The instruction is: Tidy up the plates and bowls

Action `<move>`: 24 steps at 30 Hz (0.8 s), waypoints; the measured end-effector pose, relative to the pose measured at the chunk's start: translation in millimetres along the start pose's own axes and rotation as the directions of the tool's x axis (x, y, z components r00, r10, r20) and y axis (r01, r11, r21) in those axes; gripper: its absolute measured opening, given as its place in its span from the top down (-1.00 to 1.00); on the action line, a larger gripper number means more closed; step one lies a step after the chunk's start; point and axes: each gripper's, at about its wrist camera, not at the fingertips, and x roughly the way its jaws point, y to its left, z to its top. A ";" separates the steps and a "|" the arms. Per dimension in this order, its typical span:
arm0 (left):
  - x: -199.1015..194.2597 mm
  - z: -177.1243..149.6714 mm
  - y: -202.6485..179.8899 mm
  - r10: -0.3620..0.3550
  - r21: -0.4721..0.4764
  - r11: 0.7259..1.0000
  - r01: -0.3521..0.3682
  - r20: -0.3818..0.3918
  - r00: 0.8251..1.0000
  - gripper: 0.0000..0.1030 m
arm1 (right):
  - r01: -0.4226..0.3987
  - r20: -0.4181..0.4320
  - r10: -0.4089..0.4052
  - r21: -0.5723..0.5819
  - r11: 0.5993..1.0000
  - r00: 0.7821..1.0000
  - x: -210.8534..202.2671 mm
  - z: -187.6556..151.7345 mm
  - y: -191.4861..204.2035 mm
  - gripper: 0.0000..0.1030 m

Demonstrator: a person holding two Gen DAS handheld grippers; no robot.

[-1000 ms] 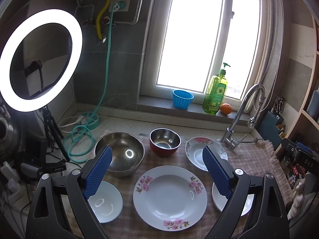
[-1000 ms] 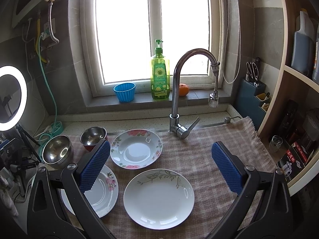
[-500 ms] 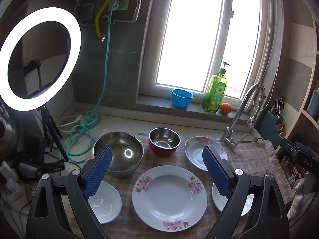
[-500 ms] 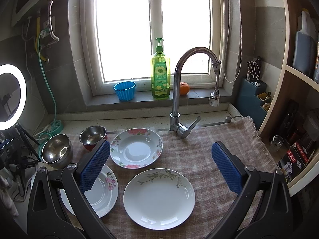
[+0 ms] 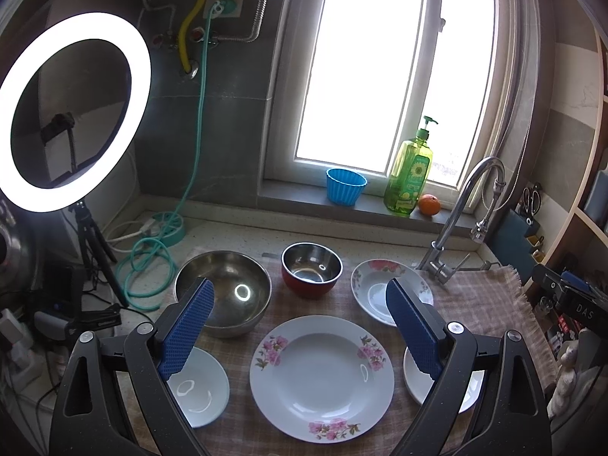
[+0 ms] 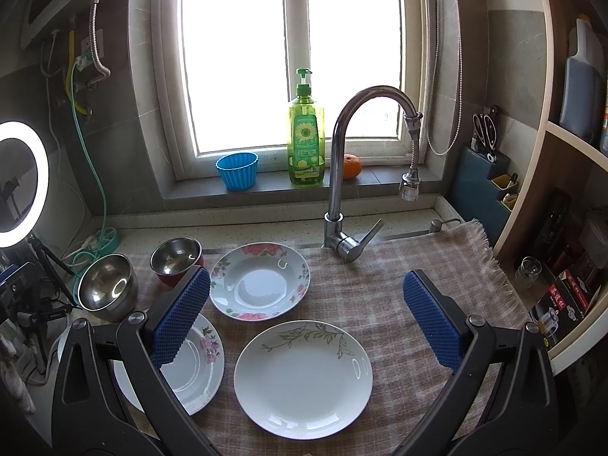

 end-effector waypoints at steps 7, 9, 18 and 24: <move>2.4 -1.6 -0.1 -0.002 0.000 1.000 0.002 -0.005 1.000 -0.79 | -0.001 -0.003 0.001 -0.002 1.000 1.000 2.1 -3.7 0.2 -1.00; 2.6 -2.0 0.1 -0.003 -0.001 1.000 0.003 -0.006 1.000 -0.79 | -0.001 -0.005 0.001 -0.003 1.000 1.000 1.8 -5.2 0.0 -1.00; 7.4 -5.2 5.3 0.006 -0.012 1.000 -0.007 -0.027 1.000 -0.79 | -0.003 -0.016 0.003 -0.008 1.000 1.000 -3.9 -16.1 -2.5 -1.00; 15.9 -10.3 16.5 0.025 -0.049 0.998 -0.029 -0.070 0.997 -0.79 | -0.038 -0.045 0.038 -0.002 0.999 0.998 12.4 -14.4 -7.5 -1.00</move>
